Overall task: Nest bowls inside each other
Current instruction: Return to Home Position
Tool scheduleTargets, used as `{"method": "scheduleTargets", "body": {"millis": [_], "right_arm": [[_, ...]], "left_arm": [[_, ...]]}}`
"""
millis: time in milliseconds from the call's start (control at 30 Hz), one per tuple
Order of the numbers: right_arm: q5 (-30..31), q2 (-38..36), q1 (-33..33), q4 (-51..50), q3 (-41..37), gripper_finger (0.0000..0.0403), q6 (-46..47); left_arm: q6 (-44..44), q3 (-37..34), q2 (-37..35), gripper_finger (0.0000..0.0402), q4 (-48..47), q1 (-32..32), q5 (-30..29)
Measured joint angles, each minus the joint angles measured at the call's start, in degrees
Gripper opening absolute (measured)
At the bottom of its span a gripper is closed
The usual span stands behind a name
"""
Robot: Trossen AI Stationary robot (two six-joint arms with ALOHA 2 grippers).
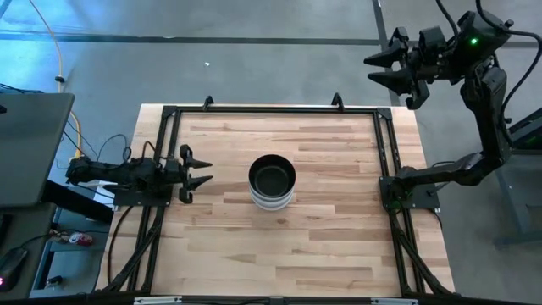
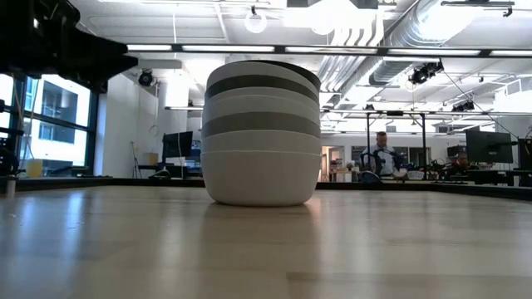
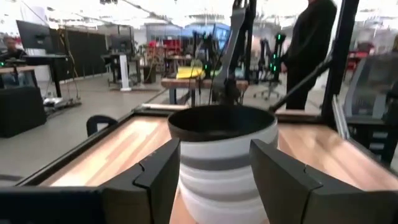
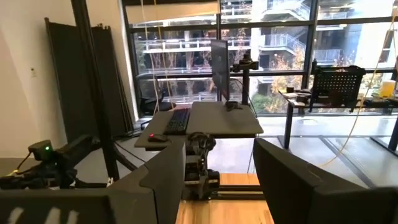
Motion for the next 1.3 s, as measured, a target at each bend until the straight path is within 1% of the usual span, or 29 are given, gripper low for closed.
{"method": "scheduleTargets", "body": {"millis": [67,200,300,433,500,600,767,833,900,1033,1100,1200,1267,1300], "right_arm": [[-0.12,0.0,0.0,-0.01,0.0,0.0183,-0.02],[-1.06,0.0,-0.01,-0.08,0.0,0.0183,-1.08],[-1.29,0.0,0.0,-0.83,0.0,0.0183,-2.61],[-1.27,0.0,-0.02,-3.59,0.0,0.0183,-5.21],[-1.27,0.0,-0.02,-4.77,0.0,0.0183,-6.72],[-1.27,0.0,-0.02,-4.77,-0.02,0.0183,-7.86],[-2.95,0.0,0.0,-4.13,-0.02,0.0183,-13.85],[-2.97,0.0,0.0,-2.77,-0.02,0.0183,-14.65],[-2.97,0.0,-0.02,-0.6,-0.02,0.0183,-14.17],[-3.19,-0.1,0.0,4.89,-0.02,0.0183,-9.57],[-3.19,-0.37,-0.02,5.5,-0.01,0.0183,-8.56],[-3.93,-0.75,-0.02,3.06,0.0,0.0183,-9.05],[-5.35,-0.81,-0.02,-2.01,0.0,0.0183,-10.77],[-6.25,-0.81,-0.02,-6.05,0.0,0.0183,-13.23]], "left_arm": [[0.38,0.0,0.0,0.0181,-0.91,0.0,0.26],[0.77,0.0,0.0,0.0181,-1.04,0.0,3.01],[-1.06,0.0,0.0,0.0181,-1.33,-0.02,4.63],[-0.95,0.02,0.0,0.0181,-2.14,-0.02,9.23],[-0.09,0.02,0.0,0.0181,-2.2,-0.02,10.34],[0.78,0.02,0.0,0.0181,-2.22,-0.04,10.21],[1.72,0.02,0.0,0.0181,-2.22,-0.02,9.94],[1.52,0.02,0.0,0.0181,-2.22,-0.03,9.94],[0.94,0.02,0.0,0.0181,-2.2,-0.03,9.91],[0.84,0.02,0.0,0.0181,-2.21,-0.02,9.91],[0.84,0.02,0.0,0.0181,-2.22,-0.03,9.91],[0.83,0.02,0.0,0.0181,-2.22,-0.02,9.91],[0.83,0.02,0.0,0.0181,-2.21,-0.02,9.91],[0.82,0.02,0.0,0.0181,-2.22,-0.02,9.89]]}}
